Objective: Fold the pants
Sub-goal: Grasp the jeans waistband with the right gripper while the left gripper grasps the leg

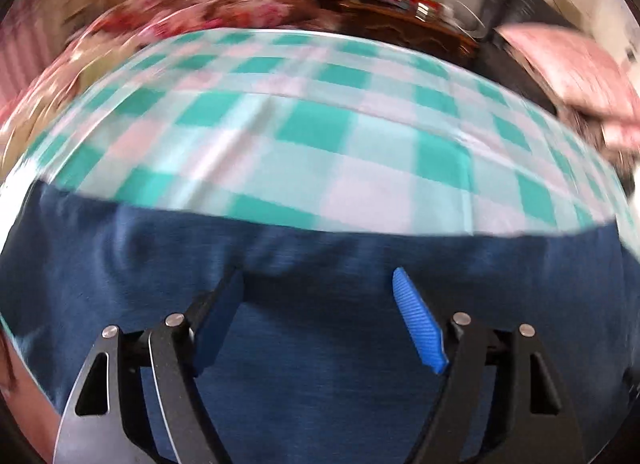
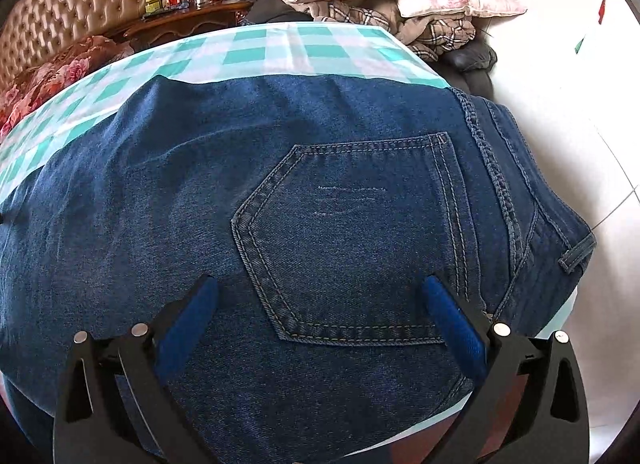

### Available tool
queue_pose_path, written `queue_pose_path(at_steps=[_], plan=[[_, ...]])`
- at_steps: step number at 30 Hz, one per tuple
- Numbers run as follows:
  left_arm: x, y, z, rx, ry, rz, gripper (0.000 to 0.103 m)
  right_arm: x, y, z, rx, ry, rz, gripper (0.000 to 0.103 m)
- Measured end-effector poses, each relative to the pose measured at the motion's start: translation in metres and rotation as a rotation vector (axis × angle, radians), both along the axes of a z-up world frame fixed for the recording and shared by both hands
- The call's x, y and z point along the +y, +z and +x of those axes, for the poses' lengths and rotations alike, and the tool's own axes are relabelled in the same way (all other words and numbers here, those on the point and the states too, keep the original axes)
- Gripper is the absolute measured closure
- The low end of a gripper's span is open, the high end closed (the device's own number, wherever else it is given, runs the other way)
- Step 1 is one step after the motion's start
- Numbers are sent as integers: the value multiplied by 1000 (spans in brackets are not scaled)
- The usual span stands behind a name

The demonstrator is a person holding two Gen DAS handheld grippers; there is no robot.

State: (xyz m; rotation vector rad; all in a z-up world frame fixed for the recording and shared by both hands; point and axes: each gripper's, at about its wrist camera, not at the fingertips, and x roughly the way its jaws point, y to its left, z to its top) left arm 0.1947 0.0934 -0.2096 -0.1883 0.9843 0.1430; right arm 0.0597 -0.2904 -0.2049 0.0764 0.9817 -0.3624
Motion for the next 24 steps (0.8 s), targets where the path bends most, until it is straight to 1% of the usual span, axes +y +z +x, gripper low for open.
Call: queue_pose_path(at_steps=[2, 3, 5, 7, 9, 10, 11, 12, 13, 15, 16, 17, 18, 19, 20, 21, 22, 23, 24], plan=[[7, 6, -12, -36, 19, -16, 26, -3, 2, 0, -3, 1, 15, 5], [6, 9, -18, -49, 8, -22, 26, -8, 7, -5, -32, -13, 48, 5], [-4, 21, -39, -88, -65, -52, 26, -26, 21, -24, -113, -68, 129, 5], [-20, 36, -69, -158, -162, -97, 26, -59, 37, -51, -179, -181, 201, 5], [-43, 46, -98, -211, -276, -113, 26, -99, 43, -76, -206, -308, 278, 7], [-60, 49, -116, -227, -352, -107, 26, -122, 43, -88, -211, -381, 318, 14], [-78, 50, -133, -233, -433, -84, 26, -141, 41, -97, -212, -435, 347, 18], [-97, 50, -148, -233, -512, -57, 26, -161, 37, -104, -204, -479, 374, 18], [-112, 49, -163, -236, -570, -33, 27, -171, 34, -106, -198, -493, 391, 20], [-136, 48, -181, -238, -662, -19, 32, -190, 28, -109, -207, -517, 457, 20], [-151, 47, -191, -240, -720, -9, 36, -193, 28, -107, -212, -519, 475, 26], [-164, 45, -199, -245, -765, 10, 38, -196, 27, -105, -211, -519, 479, 36], [-180, 43, -207, -255, -819, 48, 39, -198, 27, -102, -211, -514, 481, 41], [-190, 40, -213, -260, -848, 76, 40, -198, 26, -99, -213, -501, 489, 51], [-200, 36, -216, -264, -877, 110, 41, -198, 25, -96, -205, -489, 494, 56], [-213, 31, -219, -267, -912, 151, 42, -198, 24, -93, -191, -490, 485, 58], [-220, 28, -220, -268, -937, 171, 48, -200, 23, -92, -191, -494, 485, 61], [-230, 24, -222, -271, -968, 191, 54, -202, 23, -93, -194, -497, 491, 69], [-235, 23, -223, -275, -991, 204, 57, -203, 23, -95, -196, -499, 494, 72]])
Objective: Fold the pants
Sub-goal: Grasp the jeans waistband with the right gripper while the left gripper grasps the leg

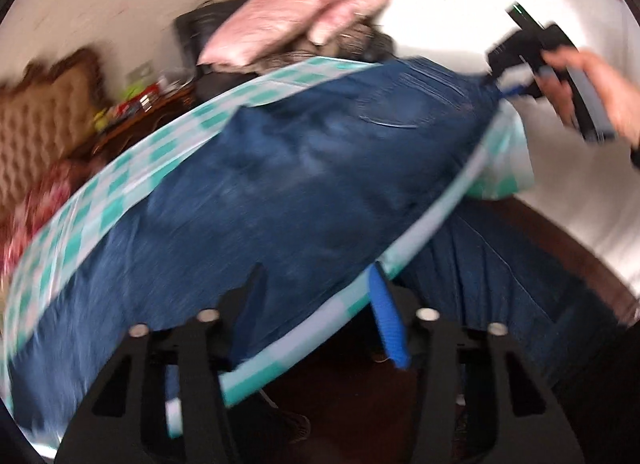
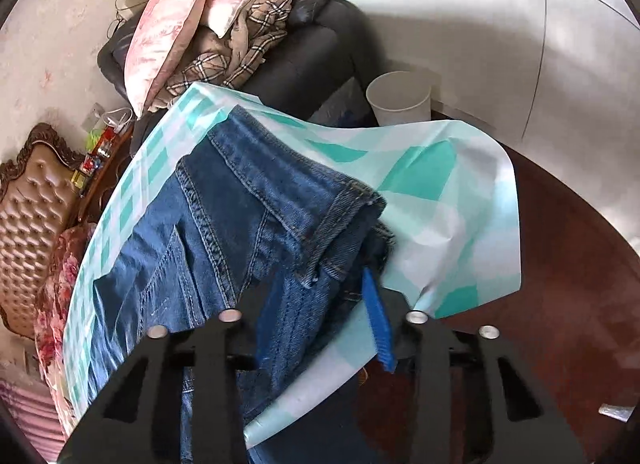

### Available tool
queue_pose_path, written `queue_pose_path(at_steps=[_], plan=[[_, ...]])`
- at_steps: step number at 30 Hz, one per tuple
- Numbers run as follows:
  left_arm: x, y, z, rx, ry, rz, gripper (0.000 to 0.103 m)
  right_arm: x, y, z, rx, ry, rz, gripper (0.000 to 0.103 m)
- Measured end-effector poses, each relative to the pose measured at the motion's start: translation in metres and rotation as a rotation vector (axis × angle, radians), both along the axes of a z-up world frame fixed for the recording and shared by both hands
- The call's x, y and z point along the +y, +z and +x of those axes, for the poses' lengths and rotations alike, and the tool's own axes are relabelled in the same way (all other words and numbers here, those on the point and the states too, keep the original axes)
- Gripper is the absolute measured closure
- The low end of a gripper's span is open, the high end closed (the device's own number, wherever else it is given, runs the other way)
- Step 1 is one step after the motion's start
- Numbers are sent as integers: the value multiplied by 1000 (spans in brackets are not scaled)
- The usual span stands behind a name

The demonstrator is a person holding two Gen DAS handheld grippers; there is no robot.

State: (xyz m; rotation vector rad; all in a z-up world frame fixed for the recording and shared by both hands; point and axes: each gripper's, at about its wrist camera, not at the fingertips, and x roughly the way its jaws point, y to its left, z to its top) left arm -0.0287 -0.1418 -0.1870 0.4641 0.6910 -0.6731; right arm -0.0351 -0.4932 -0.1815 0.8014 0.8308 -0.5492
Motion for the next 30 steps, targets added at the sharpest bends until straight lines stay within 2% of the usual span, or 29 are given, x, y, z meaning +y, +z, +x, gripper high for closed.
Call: queue_pose_path(at_steps=[3, 4, 7, 9, 11, 15, 20, 25, 30], plan=[[-20, -4, 7, -20, -53, 21, 59, -4, 1, -5, -20, 15, 19, 79], [-28, -6, 9, -27, -78, 30, 59, -4, 3, -7, -23, 22, 17, 84], [-48, -15, 11, -34, -140, 58, 60, -8, 5, -10, -39, 28, 38, 86], [-55, -20, 12, -16, -151, 69, 77, -7, 5, -10, -35, 36, 33, 86], [-59, -24, 17, 5, -158, 66, 89, -7, 5, -10, -33, 39, 30, 88], [-56, -15, 15, 4, -163, 49, 100, -5, 14, -13, -50, 54, 34, 92], [-45, -4, 19, 17, -146, 16, 101, 4, 33, -14, -75, 82, 29, 92], [-44, 1, 15, 5, -138, 17, 101, 3, 9, -16, -40, 65, 117, 92], [-44, -2, 15, 9, -138, 26, 102, -5, -13, -13, 1, 60, 152, 92]])
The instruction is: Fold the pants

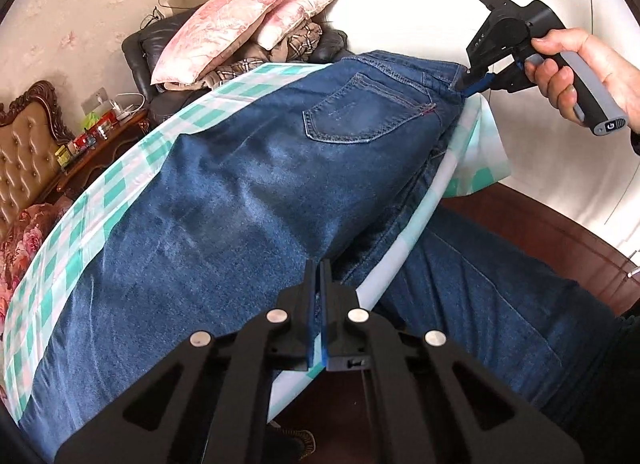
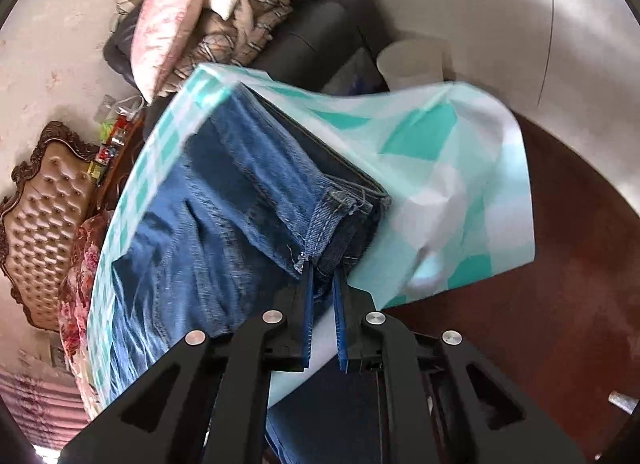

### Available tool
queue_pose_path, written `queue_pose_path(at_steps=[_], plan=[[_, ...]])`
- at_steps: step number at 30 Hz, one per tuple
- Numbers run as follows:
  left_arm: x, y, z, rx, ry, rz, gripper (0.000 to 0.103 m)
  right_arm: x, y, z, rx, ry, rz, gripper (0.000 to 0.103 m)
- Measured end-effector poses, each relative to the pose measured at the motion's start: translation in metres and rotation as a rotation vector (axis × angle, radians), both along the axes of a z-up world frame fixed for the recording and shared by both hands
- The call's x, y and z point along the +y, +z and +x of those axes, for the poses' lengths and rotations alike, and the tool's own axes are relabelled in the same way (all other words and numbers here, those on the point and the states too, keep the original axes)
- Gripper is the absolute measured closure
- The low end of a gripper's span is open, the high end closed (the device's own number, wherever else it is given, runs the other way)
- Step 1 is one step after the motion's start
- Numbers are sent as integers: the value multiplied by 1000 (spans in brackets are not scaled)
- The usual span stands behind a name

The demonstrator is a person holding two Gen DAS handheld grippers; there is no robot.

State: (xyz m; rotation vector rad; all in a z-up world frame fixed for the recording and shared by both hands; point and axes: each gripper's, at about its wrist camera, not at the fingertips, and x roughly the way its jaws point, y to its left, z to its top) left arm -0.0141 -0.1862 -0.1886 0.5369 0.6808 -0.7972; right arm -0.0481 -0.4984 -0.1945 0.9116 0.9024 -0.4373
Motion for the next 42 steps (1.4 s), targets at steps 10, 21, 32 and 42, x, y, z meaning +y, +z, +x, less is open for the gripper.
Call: queue_pose_path(at_steps=[10, 21, 32, 42], plan=[[2, -7, 2, 18, 8, -1, 102, -20, 3, -12, -8, -61, 21, 64], [3, -13, 2, 33, 15, -5, 102, -26, 0, 2, -35, -57, 24, 77], [5, -19, -4, 76, 7, -25, 85, -1, 13, 16, 77, 3, -299, 85], [182, 6, 86, 135, 678, -259, 57, 39, 64, 10, 116, -77, -713, 34]])
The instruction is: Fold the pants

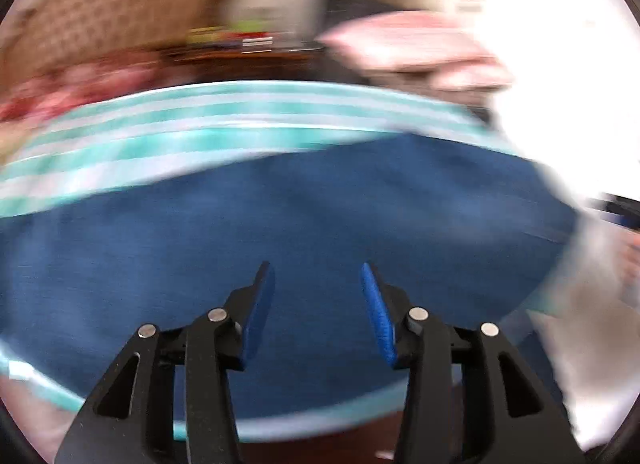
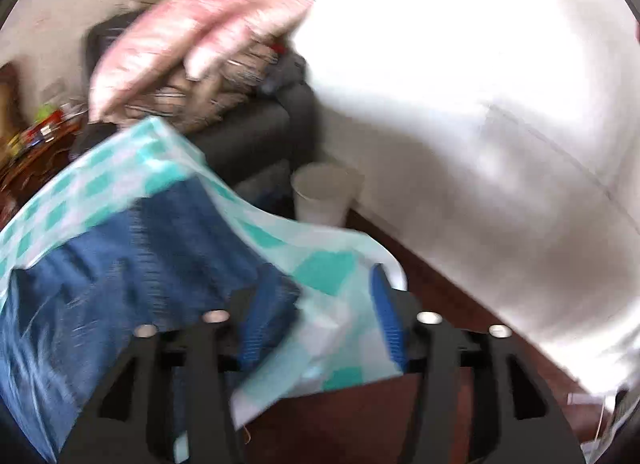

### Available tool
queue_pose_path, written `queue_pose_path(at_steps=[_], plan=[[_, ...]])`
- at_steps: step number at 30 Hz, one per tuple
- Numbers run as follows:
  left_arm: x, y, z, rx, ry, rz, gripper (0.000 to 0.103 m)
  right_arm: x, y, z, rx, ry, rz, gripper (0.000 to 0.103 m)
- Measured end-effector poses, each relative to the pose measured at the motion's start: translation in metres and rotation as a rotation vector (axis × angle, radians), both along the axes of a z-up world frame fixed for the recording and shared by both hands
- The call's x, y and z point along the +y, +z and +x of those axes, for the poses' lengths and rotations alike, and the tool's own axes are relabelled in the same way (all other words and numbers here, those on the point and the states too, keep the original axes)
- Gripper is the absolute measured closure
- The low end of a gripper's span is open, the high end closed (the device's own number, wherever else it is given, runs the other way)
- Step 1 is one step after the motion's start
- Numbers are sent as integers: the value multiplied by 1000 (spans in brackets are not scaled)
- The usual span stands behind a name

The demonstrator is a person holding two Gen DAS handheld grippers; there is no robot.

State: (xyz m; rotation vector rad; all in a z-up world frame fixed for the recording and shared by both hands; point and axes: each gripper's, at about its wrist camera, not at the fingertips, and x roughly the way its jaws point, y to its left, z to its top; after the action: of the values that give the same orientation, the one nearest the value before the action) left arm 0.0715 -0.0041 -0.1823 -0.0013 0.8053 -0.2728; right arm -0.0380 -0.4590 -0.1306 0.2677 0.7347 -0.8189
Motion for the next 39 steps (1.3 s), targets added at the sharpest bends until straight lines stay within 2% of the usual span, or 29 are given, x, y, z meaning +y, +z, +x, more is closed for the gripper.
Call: queue_pose_path(at_steps=[1, 3, 4, 6, 7, 9, 10, 11, 12, 15, 17, 19, 22, 23, 25, 26, 28, 31, 32, 33, 34, 35, 37, 39], plan=[[22, -4, 24, 31, 75, 43, 53, 12, 4, 7, -6, 50, -21, 26], [46, -12, 54, 89, 119, 38, 53, 38, 8, 21, -20, 153, -49, 25], [61, -16, 74, 109, 140, 10, 53, 55, 9, 32, -21, 203, -52, 24], [77, -26, 99, 147, 154, -13, 53, 83, 10, 49, -33, 295, -14, 22], [82, -28, 110, 146, 160, -2, 54, 95, 10, 56, -36, 334, 1, 17], [92, -25, 122, 144, 190, 33, 53, 128, 9, 71, -27, 432, 9, 17], [103, -24, 129, 147, 226, 42, 49, 143, 8, 77, -17, 477, 0, 17], [111, -23, 132, 151, 252, 47, 37, 155, 10, 84, -8, 509, -9, 17], [124, -25, 137, 166, 300, 51, 34, 176, 8, 92, 5, 566, -16, 17], [148, -21, 135, 153, 339, 14, 31, 218, 3, 107, 23, 683, 3, 17], [162, -10, 122, 88, 391, 47, 9, 240, -1, 115, 45, 730, 35, 17], [177, -4, 111, 58, 413, 44, 2, 263, -10, 133, 102, 757, 69, 17], [206, -3, 98, 68, 428, 56, 2, 295, -18, 142, 95, 826, 116, 17], [215, -3, 93, 62, 426, 60, 2, 310, -20, 143, 93, 847, 102, 17], [238, -6, 85, 27, 420, 124, 2, 331, -23, 147, 76, 911, 92, 17], [247, -8, 84, 45, 421, 156, 2, 342, -25, 148, 77, 941, 90, 17], [272, -15, 86, 92, 428, 163, 2, 358, -29, 153, 88, 982, 104, 17], [315, -34, 92, 182, 564, 257, 6, 383, -33, 156, 112, 996, 62, 17], [326, -32, 90, 176, 588, 228, 11, 388, -35, 158, 123, 990, 66, 17], [337, -25, 84, 165, 655, 224, 18, 392, -35, 160, 134, 976, 76, 17], [340, -19, 79, 146, 685, 231, 32, 395, -36, 161, 134, 959, 72, 17], [336, -9, 71, 106, 690, 224, 36, 395, -37, 161, 133, 940, 62, 17], [312, 3, 60, 62, 603, 182, 45, 397, -42, 163, 138, 919, 82, 17], [267, 10, 46, 16, 457, 167, 47, 400, -51, 166, 171, 914, 104, 17]])
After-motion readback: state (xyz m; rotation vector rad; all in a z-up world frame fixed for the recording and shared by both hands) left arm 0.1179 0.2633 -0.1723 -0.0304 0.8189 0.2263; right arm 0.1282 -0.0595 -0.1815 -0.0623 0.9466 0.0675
